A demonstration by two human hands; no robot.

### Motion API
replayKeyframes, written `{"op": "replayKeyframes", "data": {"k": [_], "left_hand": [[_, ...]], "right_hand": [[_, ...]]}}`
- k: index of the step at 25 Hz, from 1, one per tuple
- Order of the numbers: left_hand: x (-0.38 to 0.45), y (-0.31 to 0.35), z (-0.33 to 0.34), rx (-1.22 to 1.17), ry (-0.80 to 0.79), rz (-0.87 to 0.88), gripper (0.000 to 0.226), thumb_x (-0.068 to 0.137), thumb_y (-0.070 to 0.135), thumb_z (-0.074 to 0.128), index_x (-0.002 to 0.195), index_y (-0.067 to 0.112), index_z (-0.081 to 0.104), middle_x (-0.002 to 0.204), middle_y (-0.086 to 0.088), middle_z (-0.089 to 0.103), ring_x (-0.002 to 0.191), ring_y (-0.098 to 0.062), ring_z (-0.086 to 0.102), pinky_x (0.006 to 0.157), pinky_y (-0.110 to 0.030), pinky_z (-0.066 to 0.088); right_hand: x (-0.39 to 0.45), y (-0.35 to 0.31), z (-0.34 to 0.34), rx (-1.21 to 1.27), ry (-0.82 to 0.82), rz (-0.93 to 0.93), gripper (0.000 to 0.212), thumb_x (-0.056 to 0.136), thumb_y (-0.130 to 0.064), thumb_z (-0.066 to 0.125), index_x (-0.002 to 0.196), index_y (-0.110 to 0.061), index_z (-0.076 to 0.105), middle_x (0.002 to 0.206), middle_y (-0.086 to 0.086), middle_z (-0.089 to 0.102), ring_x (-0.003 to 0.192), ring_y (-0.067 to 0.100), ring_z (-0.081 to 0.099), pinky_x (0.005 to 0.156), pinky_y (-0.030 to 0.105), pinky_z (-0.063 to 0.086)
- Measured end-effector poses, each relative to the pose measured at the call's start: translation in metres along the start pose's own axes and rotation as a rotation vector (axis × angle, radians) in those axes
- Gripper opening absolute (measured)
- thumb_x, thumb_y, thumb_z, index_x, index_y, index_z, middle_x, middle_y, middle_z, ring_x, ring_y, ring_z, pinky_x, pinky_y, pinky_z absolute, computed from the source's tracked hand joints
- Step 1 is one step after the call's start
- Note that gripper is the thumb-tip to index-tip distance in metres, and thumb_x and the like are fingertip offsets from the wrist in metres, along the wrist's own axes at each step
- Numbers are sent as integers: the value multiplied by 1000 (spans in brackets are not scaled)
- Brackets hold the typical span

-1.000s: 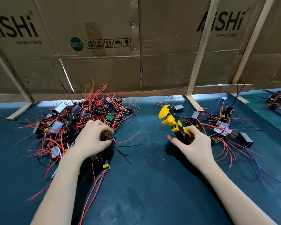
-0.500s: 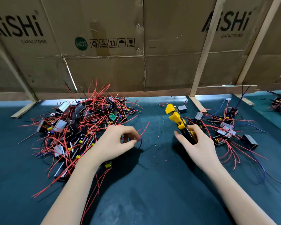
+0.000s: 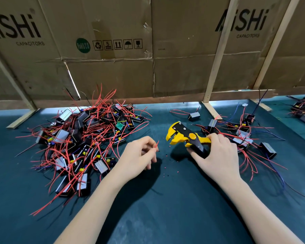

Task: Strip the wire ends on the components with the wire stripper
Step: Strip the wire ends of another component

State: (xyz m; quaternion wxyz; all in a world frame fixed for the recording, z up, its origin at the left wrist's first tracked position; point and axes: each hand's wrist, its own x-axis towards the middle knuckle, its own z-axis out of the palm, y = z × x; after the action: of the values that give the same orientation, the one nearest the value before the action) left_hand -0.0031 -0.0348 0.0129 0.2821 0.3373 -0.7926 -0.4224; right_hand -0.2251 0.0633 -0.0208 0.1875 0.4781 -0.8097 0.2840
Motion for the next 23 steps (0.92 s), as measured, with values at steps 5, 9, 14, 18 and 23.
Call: {"op": "replayKeyframes", "data": {"k": [5, 9, 14, 18, 23], "left_hand": [[2, -5, 10, -165, -21, -68, 16, 94, 12, 59, 81, 9, 68, 58, 0, 61, 45, -13, 45, 48, -15, 37], [2, -5, 12, -221, -18, -95, 19, 92, 12, 59, 76, 13, 68, 55, 1, 59, 45, -13, 44, 48, -16, 38], [1, -2, 11, -250, -13, -102, 20, 93, 10, 58, 77, 12, 70, 51, 0, 55, 44, -12, 41, 45, -15, 35], [0, 2, 10, -287, -11, -121, 18, 92, 8, 58, 78, 8, 70, 55, -2, 60, 44, -12, 42, 44, -16, 34], [1, 3, 11, -344, -18, -150, 19, 92, 7, 57, 76, 7, 69, 59, -6, 63, 44, -14, 42, 44, -20, 32]], "right_hand": [[-2, -2, 4, -128, 157, -90, 63, 72, -61, 74, 94, -4, 58, 86, 11, 59, 82, 35, 56, 78, 44, 38], [-2, -6, 5, -116, 213, -145, 63, 72, -60, 75, 95, -4, 59, 87, 9, 59, 82, 34, 56, 78, 42, 35], [-2, -10, 4, -78, 243, -193, 65, 78, -65, 53, 105, -6, 63, 91, 8, 60, 85, 33, 57, 79, 42, 37], [-2, -10, 5, -99, 280, -192, 62, 79, -68, 56, 98, -9, 63, 85, 6, 58, 81, 32, 56, 76, 42, 38], [-2, -12, 4, -108, 355, -203, 60, 87, -70, 44, 86, -11, 59, 76, 3, 54, 72, 30, 53, 71, 40, 35]]}}
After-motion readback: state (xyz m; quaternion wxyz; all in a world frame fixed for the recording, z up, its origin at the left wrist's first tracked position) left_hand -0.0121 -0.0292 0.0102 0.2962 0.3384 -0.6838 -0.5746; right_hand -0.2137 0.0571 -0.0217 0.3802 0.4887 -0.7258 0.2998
